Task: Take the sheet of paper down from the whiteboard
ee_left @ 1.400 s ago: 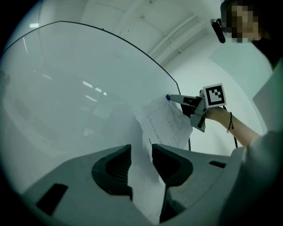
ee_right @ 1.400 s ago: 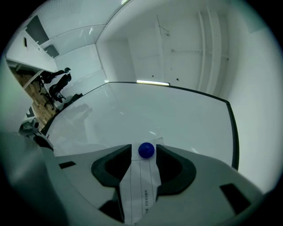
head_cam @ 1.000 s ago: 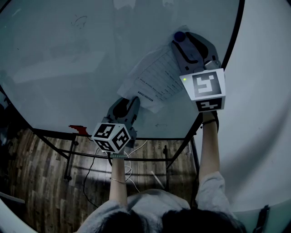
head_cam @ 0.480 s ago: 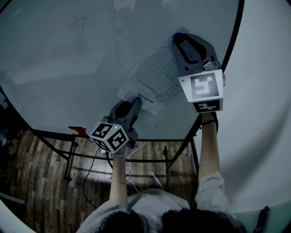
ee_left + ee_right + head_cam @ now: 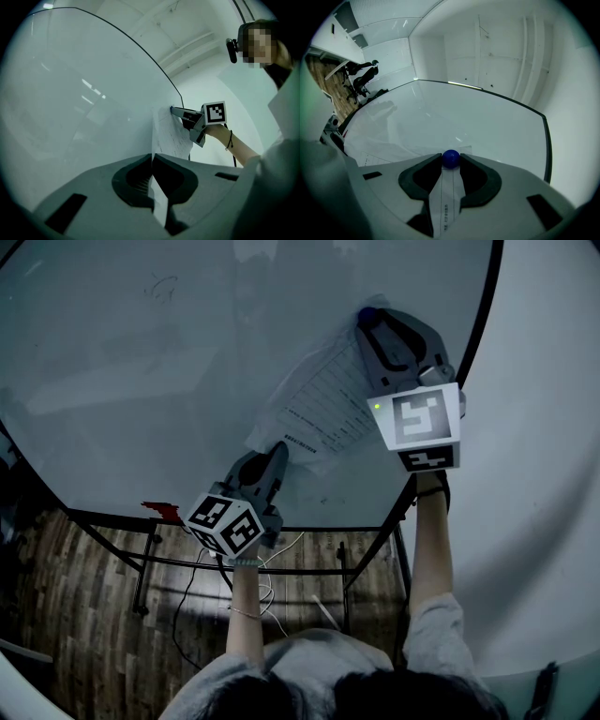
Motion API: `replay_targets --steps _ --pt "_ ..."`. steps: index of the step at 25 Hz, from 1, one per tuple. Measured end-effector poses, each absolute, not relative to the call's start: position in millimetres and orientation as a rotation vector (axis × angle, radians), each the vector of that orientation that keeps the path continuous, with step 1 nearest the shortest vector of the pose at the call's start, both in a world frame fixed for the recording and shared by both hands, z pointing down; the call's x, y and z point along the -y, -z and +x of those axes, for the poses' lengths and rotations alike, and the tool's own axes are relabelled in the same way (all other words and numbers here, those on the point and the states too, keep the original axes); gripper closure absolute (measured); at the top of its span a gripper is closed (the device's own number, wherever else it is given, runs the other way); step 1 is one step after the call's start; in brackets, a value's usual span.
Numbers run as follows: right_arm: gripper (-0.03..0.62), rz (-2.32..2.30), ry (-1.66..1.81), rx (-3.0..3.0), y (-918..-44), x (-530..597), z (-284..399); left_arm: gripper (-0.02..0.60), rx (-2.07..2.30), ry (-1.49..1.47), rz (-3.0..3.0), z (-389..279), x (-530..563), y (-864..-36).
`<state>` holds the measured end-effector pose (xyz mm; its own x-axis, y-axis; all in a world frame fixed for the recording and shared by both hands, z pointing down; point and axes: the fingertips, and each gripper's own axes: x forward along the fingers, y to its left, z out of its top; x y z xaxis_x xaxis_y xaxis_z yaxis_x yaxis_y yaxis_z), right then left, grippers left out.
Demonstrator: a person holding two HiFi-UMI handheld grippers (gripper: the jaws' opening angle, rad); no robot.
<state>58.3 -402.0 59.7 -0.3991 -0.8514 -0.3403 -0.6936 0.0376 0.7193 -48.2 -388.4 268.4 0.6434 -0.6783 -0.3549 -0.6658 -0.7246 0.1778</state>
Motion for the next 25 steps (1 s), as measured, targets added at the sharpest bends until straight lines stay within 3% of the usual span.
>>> replay_targets --steps 25 --pt "0.473 1.636 1.242 2.144 -61.2 400.2 58.9 0.577 1.154 0.546 2.824 -62.3 371.6 -284.8"
